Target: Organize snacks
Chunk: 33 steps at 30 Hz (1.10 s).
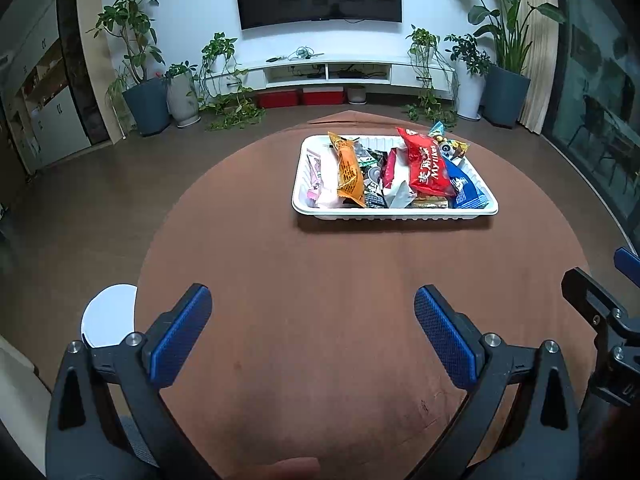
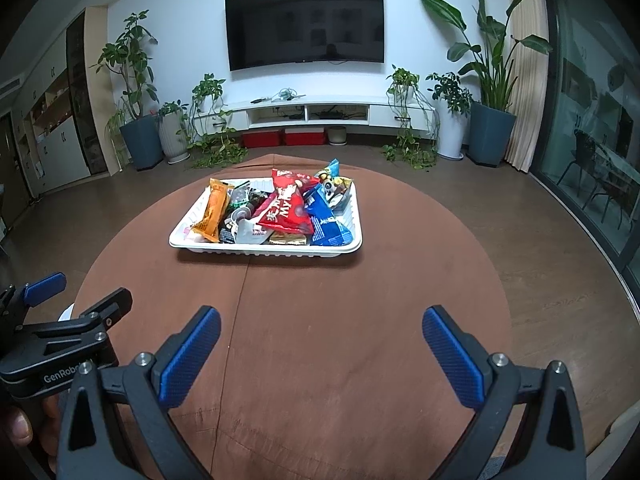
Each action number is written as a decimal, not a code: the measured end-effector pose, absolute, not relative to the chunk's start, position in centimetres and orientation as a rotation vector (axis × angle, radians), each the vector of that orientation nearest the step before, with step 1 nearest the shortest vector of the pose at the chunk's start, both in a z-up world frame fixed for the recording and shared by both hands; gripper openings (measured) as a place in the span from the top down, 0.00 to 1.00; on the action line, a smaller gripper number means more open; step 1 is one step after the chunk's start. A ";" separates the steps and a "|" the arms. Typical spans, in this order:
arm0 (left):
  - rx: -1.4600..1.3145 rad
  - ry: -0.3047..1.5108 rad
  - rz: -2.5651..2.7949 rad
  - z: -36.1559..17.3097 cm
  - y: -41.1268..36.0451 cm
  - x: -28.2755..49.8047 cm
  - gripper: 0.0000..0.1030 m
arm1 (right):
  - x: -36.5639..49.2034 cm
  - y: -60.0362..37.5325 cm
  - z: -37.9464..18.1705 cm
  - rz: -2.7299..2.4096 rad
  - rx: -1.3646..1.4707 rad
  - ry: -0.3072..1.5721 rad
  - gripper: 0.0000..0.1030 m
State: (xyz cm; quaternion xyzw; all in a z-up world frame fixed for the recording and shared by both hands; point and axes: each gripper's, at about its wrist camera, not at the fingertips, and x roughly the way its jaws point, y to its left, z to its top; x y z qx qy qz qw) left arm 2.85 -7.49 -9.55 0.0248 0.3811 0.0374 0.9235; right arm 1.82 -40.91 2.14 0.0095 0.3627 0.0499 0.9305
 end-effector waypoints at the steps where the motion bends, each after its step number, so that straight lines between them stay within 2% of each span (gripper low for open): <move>1: 0.050 0.782 0.076 -9.6 -7.5 2.9 0.00 | 1.8 -40.9 2.1 0.103 0.020 0.743 0.00; 33: 0.052 0.786 0.070 -9.9 -7.9 2.7 0.00 | 1.7 -40.9 1.8 0.101 0.020 0.753 0.00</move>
